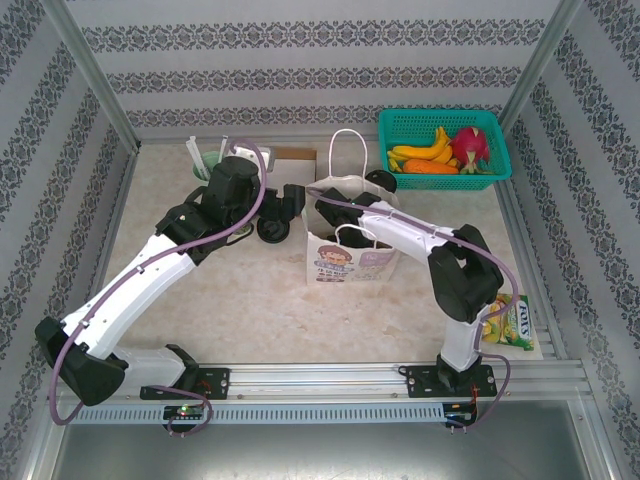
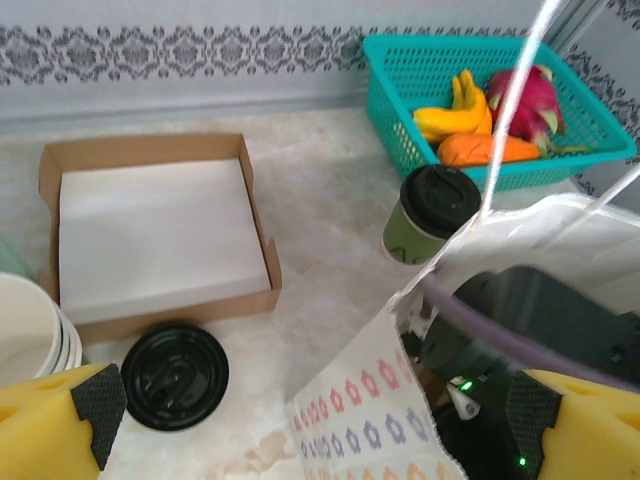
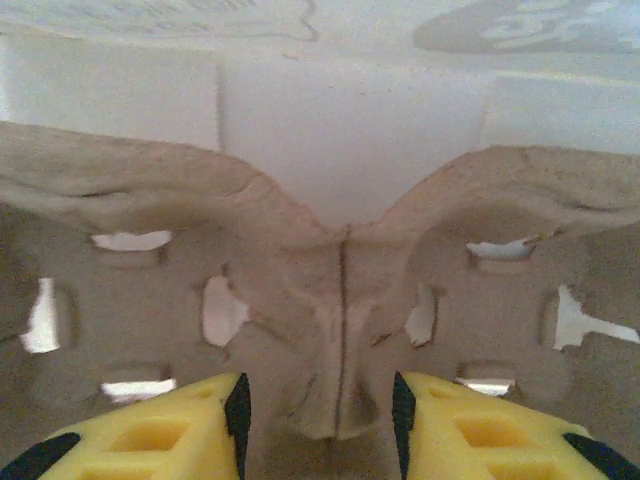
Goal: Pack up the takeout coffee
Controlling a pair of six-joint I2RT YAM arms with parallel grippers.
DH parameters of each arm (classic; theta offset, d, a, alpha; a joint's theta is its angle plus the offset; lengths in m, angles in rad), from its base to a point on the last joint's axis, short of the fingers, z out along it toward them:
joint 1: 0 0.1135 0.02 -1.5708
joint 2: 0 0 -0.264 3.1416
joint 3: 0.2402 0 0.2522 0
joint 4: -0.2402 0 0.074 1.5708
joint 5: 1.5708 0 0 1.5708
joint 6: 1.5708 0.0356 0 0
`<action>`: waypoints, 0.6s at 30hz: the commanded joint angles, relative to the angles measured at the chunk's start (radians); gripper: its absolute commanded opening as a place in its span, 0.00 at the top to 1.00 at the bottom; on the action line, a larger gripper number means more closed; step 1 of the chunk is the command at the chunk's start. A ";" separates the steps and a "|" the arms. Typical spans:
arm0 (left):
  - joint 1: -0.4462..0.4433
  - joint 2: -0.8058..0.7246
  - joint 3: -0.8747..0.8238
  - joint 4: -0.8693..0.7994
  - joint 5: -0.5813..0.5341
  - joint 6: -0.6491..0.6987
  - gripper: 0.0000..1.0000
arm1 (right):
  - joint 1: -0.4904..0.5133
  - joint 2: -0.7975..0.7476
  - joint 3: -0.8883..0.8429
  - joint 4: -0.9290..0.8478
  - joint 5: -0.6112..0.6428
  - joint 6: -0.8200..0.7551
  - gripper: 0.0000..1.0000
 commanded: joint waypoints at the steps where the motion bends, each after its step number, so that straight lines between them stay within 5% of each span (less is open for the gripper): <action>1: 0.012 -0.003 0.021 -0.067 0.020 -0.055 0.00 | 0.012 -0.081 0.034 -0.002 0.011 -0.011 0.53; 4: 0.012 -0.001 0.023 -0.058 0.085 -0.044 0.00 | 0.009 -0.085 0.024 -0.014 0.011 -0.013 0.65; 8: 0.012 0.023 0.042 -0.057 0.179 -0.053 0.01 | 0.001 -0.040 0.001 -0.026 -0.003 -0.030 1.00; 18: 0.012 0.078 0.057 -0.080 0.220 -0.078 0.09 | -0.005 0.048 -0.053 0.011 -0.028 -0.041 1.00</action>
